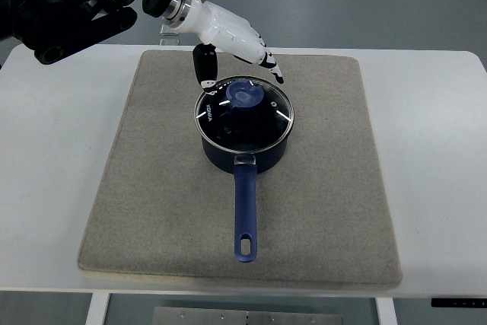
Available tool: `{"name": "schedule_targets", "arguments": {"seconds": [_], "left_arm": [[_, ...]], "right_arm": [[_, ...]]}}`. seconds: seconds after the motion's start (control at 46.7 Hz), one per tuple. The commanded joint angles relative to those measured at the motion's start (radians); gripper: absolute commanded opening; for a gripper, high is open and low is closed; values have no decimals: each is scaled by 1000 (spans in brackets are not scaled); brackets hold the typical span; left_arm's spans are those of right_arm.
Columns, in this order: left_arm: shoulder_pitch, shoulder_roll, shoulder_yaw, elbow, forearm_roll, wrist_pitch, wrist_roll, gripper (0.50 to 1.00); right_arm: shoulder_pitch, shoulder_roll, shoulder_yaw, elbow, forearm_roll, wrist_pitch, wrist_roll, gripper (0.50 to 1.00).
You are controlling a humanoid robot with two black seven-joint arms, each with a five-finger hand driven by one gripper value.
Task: Open pot lid and place left with left hand
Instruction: 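Lower the left hand onto the blue lid knob and close fingers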
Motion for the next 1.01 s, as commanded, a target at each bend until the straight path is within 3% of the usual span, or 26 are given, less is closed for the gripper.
{"name": "schedule_targets", "arguments": {"seconds": [0.0,0.171,0.599,0.984], "left_arm": [[-4,1,0,-2,0,-4,0,988],[-5,3,2,-2,0,-13,0,988],[-2,1,-1,-2,-13,-131,0,990],[6,-2,-1,12,-11,-129,0,992]], "right_arm": [[0,0,0,0,-1,0,0,915],[0,0,0,0,-1,0,0,915],[1,0,0,0,-1,0,0,915],[0,0,0,0,0,0,0,915]]}}
